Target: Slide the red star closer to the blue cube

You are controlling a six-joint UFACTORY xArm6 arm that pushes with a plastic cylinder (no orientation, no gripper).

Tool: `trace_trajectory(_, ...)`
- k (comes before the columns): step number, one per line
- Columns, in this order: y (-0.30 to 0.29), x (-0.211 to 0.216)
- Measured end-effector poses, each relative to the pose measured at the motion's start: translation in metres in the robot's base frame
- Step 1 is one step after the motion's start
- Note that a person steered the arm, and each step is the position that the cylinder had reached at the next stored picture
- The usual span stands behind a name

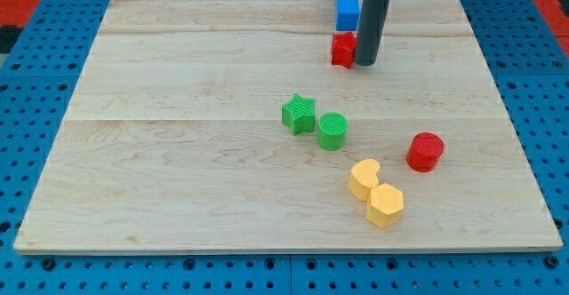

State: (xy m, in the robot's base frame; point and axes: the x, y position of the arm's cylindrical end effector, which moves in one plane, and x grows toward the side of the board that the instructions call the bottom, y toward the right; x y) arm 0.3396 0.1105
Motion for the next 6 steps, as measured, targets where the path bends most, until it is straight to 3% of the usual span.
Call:
trace_trajectory(1,-0.017,0.039)
trace_trajectory(6,-0.028,-0.035)
